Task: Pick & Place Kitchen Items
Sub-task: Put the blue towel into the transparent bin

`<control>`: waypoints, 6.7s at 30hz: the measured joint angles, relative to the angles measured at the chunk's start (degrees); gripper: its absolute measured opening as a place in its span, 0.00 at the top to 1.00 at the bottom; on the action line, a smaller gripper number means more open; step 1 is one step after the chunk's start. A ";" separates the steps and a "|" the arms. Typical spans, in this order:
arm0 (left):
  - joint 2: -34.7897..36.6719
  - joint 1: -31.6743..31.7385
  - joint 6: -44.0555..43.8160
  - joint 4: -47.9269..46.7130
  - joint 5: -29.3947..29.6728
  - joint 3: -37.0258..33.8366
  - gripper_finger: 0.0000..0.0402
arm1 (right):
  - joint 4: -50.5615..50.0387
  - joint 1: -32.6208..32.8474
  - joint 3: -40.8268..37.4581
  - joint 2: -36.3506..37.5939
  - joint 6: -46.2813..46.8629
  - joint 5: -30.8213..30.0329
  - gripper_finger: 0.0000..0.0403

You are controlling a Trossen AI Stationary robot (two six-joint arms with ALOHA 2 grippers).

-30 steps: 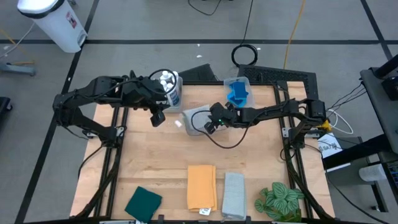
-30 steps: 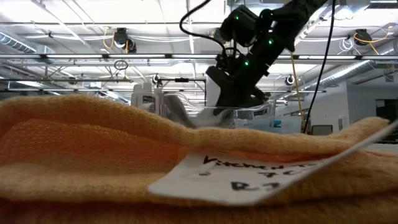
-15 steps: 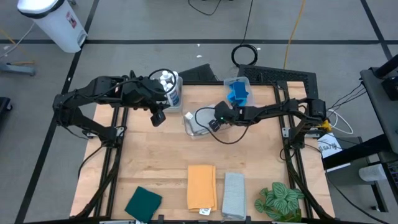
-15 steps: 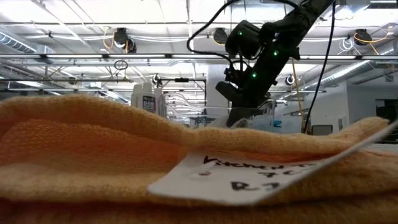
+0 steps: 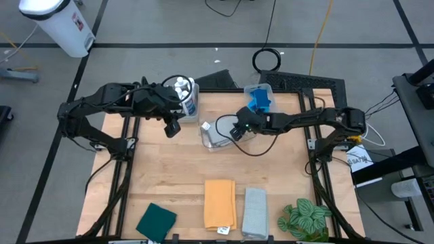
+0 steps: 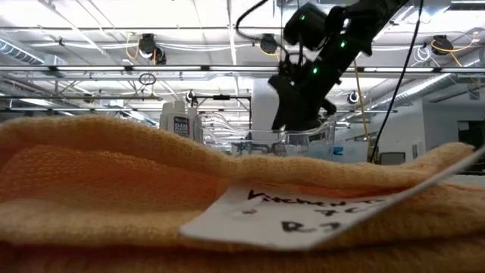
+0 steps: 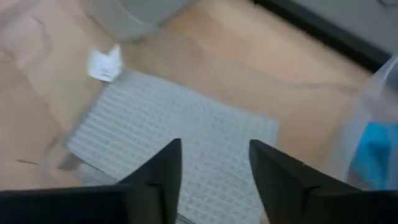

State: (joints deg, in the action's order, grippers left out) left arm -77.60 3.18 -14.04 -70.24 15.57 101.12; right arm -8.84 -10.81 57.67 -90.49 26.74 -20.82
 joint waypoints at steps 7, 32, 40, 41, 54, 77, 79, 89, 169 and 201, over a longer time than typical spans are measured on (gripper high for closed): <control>0.00 -0.22 0.97 0.05 -0.01 -0.08 0.64 | -2.04 0.46 -0.01 9.98 -4.74 3.13 0.44; 0.18 -39.89 -33.07 40.17 -20.57 -42.04 0.64 | 17.10 28.89 -12.58 32.77 -20.59 10.38 0.52; -6.70 -52.07 -48.52 42.04 -25.34 -47.93 0.64 | 23.24 28.94 -17.18 32.72 -20.27 10.49 0.52; -7.96 -53.02 -48.56 43.54 -25.37 -47.97 0.64 | 23.73 28.94 -17.18 32.77 -20.55 10.50 0.52; -24.84 -54.96 -45.63 46.72 -20.25 -47.25 0.65 | 24.04 28.94 -17.18 32.75 -21.03 10.60 0.52; -3.31 -25.71 -7.08 35.36 -10.44 -47.32 0.64 | 22.53 28.92 -17.18 32.75 -22.46 10.47 0.55; -3.90 -22.93 -6.69 33.95 -15.79 -47.34 0.64 | 22.13 28.92 -17.18 32.75 -23.05 10.43 0.55; -14.80 -17.53 10.80 32.43 -24.94 -47.34 0.46 | 20.59 28.92 -17.18 32.73 -24.65 10.42 0.55; -7.30 -22.45 17.63 45.03 10.58 -47.32 0.97 | 9.66 13.19 20.37 -19.54 -14.21 31.34 0.38; 3.66 -22.49 12.85 50.53 5.43 -47.25 0.54 | 1.03 13.03 20.31 -15.42 -15.37 37.39 1.00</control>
State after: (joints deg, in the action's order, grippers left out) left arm -73.95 -19.31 -1.19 -19.70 21.00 53.87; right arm -7.81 2.22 77.97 -105.90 11.36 16.57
